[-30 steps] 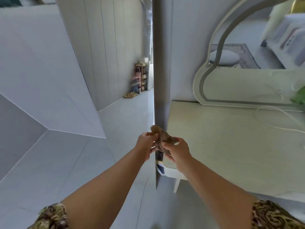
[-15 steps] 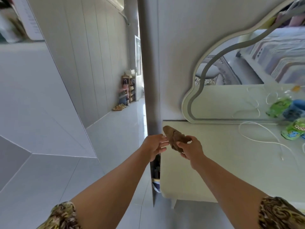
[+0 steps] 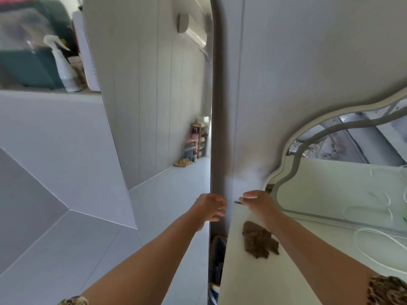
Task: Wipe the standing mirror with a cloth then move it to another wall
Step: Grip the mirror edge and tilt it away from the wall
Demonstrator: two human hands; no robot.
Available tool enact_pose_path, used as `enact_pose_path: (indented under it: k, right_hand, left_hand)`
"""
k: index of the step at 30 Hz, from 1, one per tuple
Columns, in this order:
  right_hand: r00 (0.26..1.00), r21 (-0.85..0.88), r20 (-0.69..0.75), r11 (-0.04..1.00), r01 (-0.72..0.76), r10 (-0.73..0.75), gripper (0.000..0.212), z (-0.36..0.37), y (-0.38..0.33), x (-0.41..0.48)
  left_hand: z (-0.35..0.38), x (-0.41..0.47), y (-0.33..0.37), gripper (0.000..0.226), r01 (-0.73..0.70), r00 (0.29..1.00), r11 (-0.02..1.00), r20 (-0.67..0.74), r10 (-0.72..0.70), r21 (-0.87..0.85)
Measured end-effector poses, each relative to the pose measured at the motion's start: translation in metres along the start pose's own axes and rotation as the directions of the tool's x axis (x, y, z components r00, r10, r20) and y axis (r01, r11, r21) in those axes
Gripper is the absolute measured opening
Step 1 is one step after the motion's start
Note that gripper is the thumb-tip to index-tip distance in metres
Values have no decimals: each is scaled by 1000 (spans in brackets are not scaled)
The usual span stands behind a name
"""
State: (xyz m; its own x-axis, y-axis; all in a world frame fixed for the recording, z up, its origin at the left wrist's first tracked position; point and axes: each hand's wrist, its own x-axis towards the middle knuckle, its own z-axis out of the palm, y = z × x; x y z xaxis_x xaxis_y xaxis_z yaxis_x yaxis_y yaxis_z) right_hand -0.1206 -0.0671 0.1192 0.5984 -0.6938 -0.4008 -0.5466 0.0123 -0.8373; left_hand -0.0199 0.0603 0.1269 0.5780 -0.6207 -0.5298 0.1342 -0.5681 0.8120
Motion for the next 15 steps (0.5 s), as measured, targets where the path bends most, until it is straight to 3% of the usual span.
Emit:
enact_pose_path:
  k: [3, 8, 11, 15]
  right_hand:
    - [997, 16, 62, 999, 45, -46, 33, 0, -21, 12]
    - [974, 71, 147, 984, 164, -173, 29, 5, -65, 20]
    - [945, 127, 182, 960, 250, -271, 30, 11, -86, 16]
    - [870, 239, 228, 891, 386, -438, 17, 11, -117, 6]
  left_hand:
    - [-13, -2, 9, 29, -19, 999, 999, -33, 21, 48]
    - [-27, -10, 24, 26, -97, 966, 986, -228, 125, 134]
    - [-32, -15, 27, 31, -171, 873, 943, -400, 279, 284]
    - [-38, -22, 36, 35, -178, 742, 916, -562, 365, 360]
